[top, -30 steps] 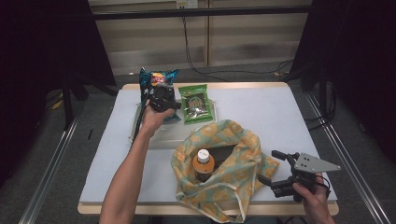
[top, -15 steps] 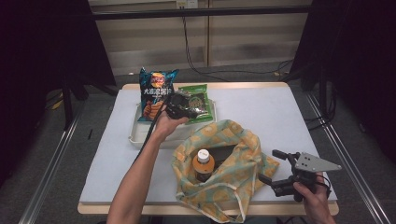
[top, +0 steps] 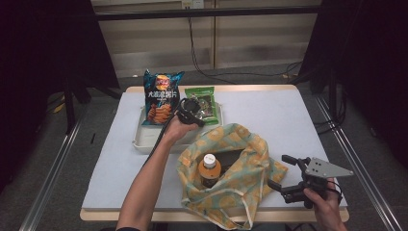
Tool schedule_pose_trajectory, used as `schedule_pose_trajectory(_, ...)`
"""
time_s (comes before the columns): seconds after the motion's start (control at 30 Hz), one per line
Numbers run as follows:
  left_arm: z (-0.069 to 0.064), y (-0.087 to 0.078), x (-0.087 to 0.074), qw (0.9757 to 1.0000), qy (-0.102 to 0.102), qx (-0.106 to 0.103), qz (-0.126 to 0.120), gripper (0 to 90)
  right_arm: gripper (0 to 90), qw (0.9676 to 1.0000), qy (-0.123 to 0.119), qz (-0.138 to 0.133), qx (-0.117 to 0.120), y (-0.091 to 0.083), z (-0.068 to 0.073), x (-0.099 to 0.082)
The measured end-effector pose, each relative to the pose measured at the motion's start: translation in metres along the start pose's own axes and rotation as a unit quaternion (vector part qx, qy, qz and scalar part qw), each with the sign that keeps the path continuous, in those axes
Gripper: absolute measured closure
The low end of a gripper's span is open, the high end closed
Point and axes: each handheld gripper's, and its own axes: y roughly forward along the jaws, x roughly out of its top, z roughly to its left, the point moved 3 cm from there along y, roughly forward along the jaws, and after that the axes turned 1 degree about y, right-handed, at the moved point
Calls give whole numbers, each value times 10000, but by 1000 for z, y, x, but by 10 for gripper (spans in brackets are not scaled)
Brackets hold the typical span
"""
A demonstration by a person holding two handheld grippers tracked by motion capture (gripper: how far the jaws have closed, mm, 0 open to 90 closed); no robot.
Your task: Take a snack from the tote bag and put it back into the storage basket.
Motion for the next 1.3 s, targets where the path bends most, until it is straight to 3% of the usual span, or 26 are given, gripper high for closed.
schedule_pose_trajectory(0.17, 3, 1, -2, 9999, -99, 48, -7, 900, 24, 10000, -12, 13, 27, 1, 1, 0)
schedule_pose_trajectory(0.2, 4, 1, -1, 9998, -149, 120, -50, 900, 24, 10000, -11, 14, 30, 1, 1, 0)
schedule_pose_trajectory(0.23, 2, 3, -1, 9991, -336, 141, -203, 900, 24, 10000, -13, 1, 23, 1, 1, 0)
schedule_pose_trajectory(0.33, 7, 4, -1, 9984, -458, 190, -273, 900, 24, 10000, -4, 11, 15, 1, 1, 0)
schedule_pose_trajectory(0.37, 10, 2, -1, 9992, -281, 255, -146, 900, 24, 10000, -2, 5, 6, 0, 1, 0)
schedule_pose_trajectory(0.5, 11, 3, -1, 9981, -422, 369, -272, 900, 24, 10000, -15, 2, 17, 0, 1, 0)
schedule_pose_trajectory(0.6, 19, -1, -4, 9985, -301, 431, -117, 900, 24, 10000, 2, 7, 7, 0, 1, 0)
schedule_pose_trajectory(0.63, 18, 2, -3, 9969, -579, 419, -333, 900, 24, 10000, -3, 7, 8, -1, 1, 0)
schedule_pose_trajectory(0.7, 21, 1, -5, 9960, -645, 503, -348, 900, 24, 10000, 2, 9, 6, -1, 1, 0)
schedule_pose_trajectory(0.83, 23, -1, -8, 9971, -525, 435, -328, 894, 24, 10000, -28, -6, 12, 0, 1, 0)
schedule_pose_trajectory(0.93, 22, -3, -10, 9964, -631, 424, -371, 890, 24, 10000, -19, -8, 18, 0, 1, 0)
schedule_pose_trajectory(0.97, 23, -5, -12, 9973, -531, 393, -332, 887, 24, 10000, -22, -5, 14, 0, 1, 0)
schedule_pose_trajectory(1.03, 21, -8, -13, 9961, -656, 329, -499, 886, 24, 10000, -19, -4, 15, 0, 1, 0)
schedule_pose_trajectory(1.2, 17, -15, -16, 9938, -715, 294, -796, 881, 24, 10000, 3, 11, -21, 0, 0, -1)
schedule_pose_trajectory(1.23, 18, -18, -17, 9949, -611, 284, -747, 873, 24, 10000, 8, 16, -29, 0, 0, -1)
schedule_pose_trajectory(1.3, 16, -21, -18, 9947, -624, 271, -775, 863, 24, 10000, -24, 8, -16, -1, 0, 0)
